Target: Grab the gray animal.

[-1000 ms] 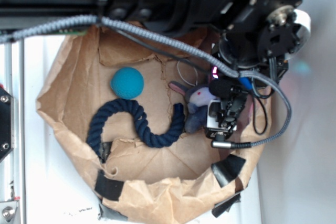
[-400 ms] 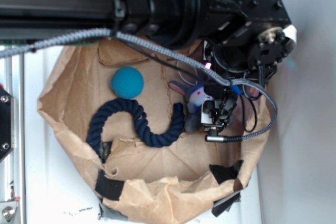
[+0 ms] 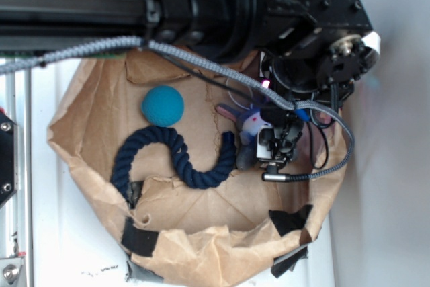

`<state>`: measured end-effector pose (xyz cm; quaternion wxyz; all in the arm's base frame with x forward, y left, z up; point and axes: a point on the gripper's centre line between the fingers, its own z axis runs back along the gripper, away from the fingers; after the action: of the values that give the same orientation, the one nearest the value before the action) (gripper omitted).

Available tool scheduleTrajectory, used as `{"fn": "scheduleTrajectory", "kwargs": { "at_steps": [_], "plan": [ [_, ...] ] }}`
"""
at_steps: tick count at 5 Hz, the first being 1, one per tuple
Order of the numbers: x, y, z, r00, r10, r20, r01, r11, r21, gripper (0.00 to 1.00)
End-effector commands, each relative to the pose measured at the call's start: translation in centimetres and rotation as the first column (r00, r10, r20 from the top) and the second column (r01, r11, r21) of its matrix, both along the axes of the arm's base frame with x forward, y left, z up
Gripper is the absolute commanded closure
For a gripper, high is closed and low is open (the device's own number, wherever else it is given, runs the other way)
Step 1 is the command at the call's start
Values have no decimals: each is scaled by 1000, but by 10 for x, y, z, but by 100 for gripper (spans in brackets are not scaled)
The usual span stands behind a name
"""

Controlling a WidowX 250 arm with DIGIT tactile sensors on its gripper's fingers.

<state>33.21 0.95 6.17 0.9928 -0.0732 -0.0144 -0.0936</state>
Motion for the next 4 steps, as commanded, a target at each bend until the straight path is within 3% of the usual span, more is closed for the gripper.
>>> {"fn": "scheduleTrajectory", "kwargs": {
  "at_steps": [1,2,4],
  "plan": [
    [-9,9,24,996,-62,70,66,997,-51,0],
    [-5,14,24,996,-66,56,69,995,-66,0],
    [10,17,-3,996,-31,85,34,999,-33,0]
  ]
}}
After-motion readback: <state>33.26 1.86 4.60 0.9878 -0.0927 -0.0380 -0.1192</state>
